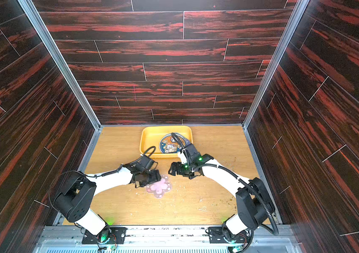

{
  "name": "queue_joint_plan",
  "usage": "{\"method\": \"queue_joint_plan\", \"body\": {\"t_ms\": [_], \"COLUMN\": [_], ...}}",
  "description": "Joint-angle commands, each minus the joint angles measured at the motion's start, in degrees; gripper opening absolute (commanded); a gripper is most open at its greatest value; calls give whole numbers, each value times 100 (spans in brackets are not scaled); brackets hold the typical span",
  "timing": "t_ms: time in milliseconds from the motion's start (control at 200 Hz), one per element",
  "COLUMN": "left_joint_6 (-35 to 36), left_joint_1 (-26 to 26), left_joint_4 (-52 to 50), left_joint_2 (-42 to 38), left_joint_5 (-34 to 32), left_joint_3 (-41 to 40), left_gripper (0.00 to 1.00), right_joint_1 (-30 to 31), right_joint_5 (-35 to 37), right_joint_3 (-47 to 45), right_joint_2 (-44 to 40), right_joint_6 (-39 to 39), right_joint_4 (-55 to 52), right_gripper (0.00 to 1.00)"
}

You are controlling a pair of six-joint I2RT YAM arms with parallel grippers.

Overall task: Put the coasters into the storage box
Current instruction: Move the coaster to the center of the board.

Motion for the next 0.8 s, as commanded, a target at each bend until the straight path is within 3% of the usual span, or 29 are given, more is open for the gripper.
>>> {"method": "queue_joint_plan", "body": {"t_ms": [0, 326, 797], "left_joint_6": [-341, -441, -472], "left_joint_1": [15, 6, -301], "left_joint_4": [-673, -800, -202], "left_joint_2": [-152, -1179, -600], "left_joint_5": [-87, -264, -6], "left_joint_3": [-310, -990, -1107], "left_gripper": [86, 87, 81], "right_joint_1": [149, 340, 410], "right_joint_5": [-196, -429, -625], "right_joint_3": [-202, -560, -535], "right_joint_2": [235, 777, 1454], "right_joint_6": [278, 392, 448], "right_joint_4": [300, 759, 914], "right_gripper": [91, 85, 76]}}
